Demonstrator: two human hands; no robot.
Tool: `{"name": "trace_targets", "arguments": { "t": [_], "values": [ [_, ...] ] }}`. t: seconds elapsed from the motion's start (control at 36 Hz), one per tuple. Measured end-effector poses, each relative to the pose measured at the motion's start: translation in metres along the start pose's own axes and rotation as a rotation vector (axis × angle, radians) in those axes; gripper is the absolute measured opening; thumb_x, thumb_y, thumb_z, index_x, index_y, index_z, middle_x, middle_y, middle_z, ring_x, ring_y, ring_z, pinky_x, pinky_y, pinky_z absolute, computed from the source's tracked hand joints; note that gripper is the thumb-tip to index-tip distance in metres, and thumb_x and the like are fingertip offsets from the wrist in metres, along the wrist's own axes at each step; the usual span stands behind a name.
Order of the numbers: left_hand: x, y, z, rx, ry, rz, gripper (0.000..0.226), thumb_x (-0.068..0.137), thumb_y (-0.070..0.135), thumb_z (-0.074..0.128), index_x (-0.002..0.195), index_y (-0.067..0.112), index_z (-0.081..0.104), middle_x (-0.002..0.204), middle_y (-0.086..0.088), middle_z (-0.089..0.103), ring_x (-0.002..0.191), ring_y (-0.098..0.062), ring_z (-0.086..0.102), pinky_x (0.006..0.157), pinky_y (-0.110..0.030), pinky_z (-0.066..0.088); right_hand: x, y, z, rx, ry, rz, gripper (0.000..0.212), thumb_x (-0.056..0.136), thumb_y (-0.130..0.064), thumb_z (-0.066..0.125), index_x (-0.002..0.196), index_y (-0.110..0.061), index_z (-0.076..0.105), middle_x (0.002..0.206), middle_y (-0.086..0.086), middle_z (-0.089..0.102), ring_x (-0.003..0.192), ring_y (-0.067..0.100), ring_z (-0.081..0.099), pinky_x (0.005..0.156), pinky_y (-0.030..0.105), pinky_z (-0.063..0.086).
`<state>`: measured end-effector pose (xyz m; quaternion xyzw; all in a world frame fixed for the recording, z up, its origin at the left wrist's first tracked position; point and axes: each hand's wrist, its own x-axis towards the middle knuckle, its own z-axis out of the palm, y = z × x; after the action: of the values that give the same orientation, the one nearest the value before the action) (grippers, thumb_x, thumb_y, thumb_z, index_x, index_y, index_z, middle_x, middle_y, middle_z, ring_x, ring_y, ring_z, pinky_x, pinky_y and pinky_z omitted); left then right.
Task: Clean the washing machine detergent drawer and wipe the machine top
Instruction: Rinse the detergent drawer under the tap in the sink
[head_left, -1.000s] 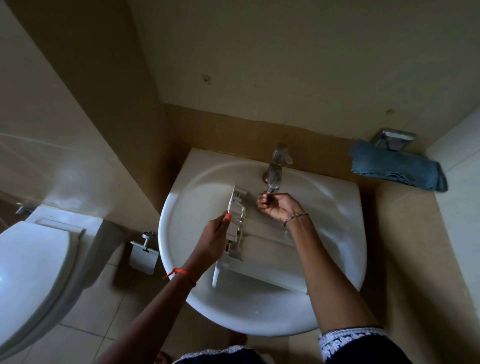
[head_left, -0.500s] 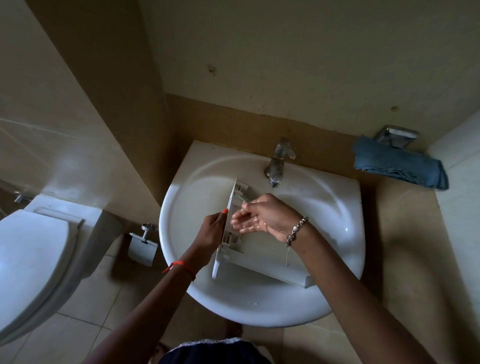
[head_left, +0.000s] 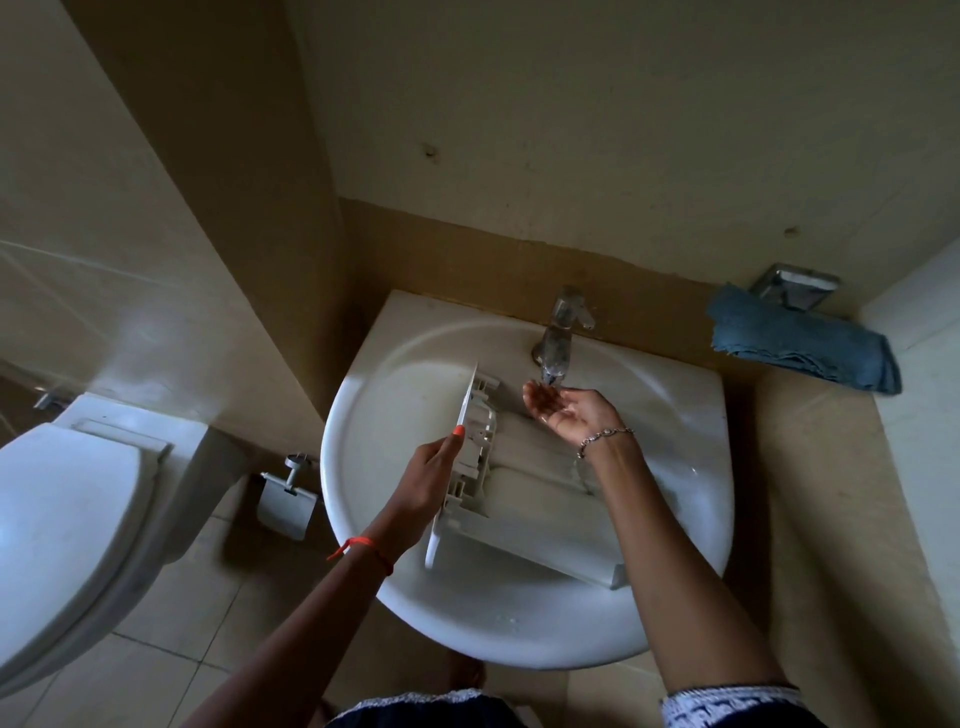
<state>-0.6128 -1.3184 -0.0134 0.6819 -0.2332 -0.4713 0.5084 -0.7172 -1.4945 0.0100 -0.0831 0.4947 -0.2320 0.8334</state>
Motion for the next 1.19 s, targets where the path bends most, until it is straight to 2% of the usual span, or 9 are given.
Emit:
{"name": "trace_targets", "arguments": {
  "t": [0.14,0.17,0.39,0.47,0.61,0.81,1.0,1.17,1.19],
  "values": [
    [-0.001,0.000,0.000,0.026,-0.010,0.052,0.049,0.096,0.047,0.030,0.124,0.013,0.052,0.092,0.001,0.024,0.082,0.002,0.039,0.074,-0.012,0.032,0.004,0.008,0.016,0.012,-0.088,-0.029,0.021,0.076,0.009,0.026,0.074,-0.004,0.042,0.065,0.012,0.043,0.062,0.016,0.035,0.057,0.025,0.028],
    [0.000,0.000,0.000,0.030,-0.007,0.048,0.050,0.097,0.046,0.030,0.127,0.012,0.050,0.114,-0.004,0.053,0.085,0.001,0.041,0.076,-0.012,0.032,0.004,0.009,0.017,-0.006,-0.123,-0.036,0.020,0.069,0.009,0.027,0.073,-0.007,0.039,0.059,0.011,0.043,0.060,0.015,0.032,0.056,0.024,0.025],
    [0.001,-0.002,-0.001,0.054,-0.018,0.022,0.047,0.094,0.052,0.031,0.120,0.020,0.053,0.079,0.012,0.025,0.067,0.002,0.027,0.061,-0.012,0.026,-0.016,0.021,0.012,-0.356,-0.207,0.085,0.025,0.080,0.008,0.028,0.068,-0.010,0.041,0.055,0.009,0.051,0.057,0.015,0.043,0.040,0.018,0.041],
    [0.000,-0.001,-0.001,0.037,-0.028,0.011,0.036,0.092,0.054,0.032,0.087,0.025,0.053,0.080,0.008,0.030,0.066,-0.002,0.028,0.058,-0.017,0.022,-0.030,0.027,0.018,-0.585,-0.285,0.039,0.033,0.098,-0.003,0.029,0.078,0.000,0.055,0.069,0.015,0.066,0.061,0.021,0.066,0.054,0.026,0.055],
    [0.001,-0.004,-0.003,0.080,-0.037,0.013,0.056,0.091,0.057,0.033,0.095,0.007,0.058,0.090,-0.006,0.039,0.081,-0.016,0.035,0.058,-0.021,0.026,-0.037,0.028,0.021,-0.852,-0.301,-0.144,0.032,0.100,-0.012,0.035,0.084,-0.002,0.061,0.085,0.011,0.065,0.077,0.020,0.063,0.073,0.027,0.051],
    [0.001,-0.002,-0.003,0.073,-0.032,0.041,0.036,0.096,0.050,0.032,0.092,0.017,0.044,0.085,-0.001,0.036,0.074,-0.012,0.034,0.059,-0.017,0.024,-0.013,0.014,0.000,-0.496,0.022,-0.071,0.036,0.097,-0.005,0.026,0.074,0.005,0.052,0.047,0.015,0.061,0.068,0.028,0.055,0.067,0.034,0.048],
    [-0.001,0.001,-0.002,0.063,-0.031,0.026,0.028,0.099,0.041,0.029,0.079,0.026,0.041,0.075,0.014,0.025,0.065,0.002,0.023,0.056,-0.014,0.021,0.005,0.009,0.002,-0.119,0.019,-0.099,0.031,0.099,-0.001,0.026,0.083,0.007,0.051,0.083,0.021,0.054,0.078,0.029,0.054,0.094,0.039,0.040],
    [-0.002,0.003,-0.002,0.060,-0.058,0.034,0.035,0.094,0.048,0.032,0.107,0.022,0.051,0.107,-0.006,0.058,0.080,-0.008,0.042,0.067,-0.015,0.030,0.008,0.015,0.016,-0.025,-0.025,-0.086,0.023,0.081,0.009,0.027,0.073,-0.003,0.044,0.069,0.011,0.043,0.063,0.017,0.038,0.057,0.025,0.031],
    [-0.002,0.002,-0.002,0.059,-0.062,0.032,0.035,0.094,0.050,0.031,0.101,0.021,0.050,0.094,-0.001,0.026,0.079,-0.010,0.040,0.066,-0.016,0.029,0.007,0.017,0.016,-0.049,-0.044,-0.076,0.021,0.075,0.009,0.028,0.070,-0.006,0.042,0.064,0.010,0.043,0.061,0.016,0.036,0.056,0.023,0.027]
  ]
}}
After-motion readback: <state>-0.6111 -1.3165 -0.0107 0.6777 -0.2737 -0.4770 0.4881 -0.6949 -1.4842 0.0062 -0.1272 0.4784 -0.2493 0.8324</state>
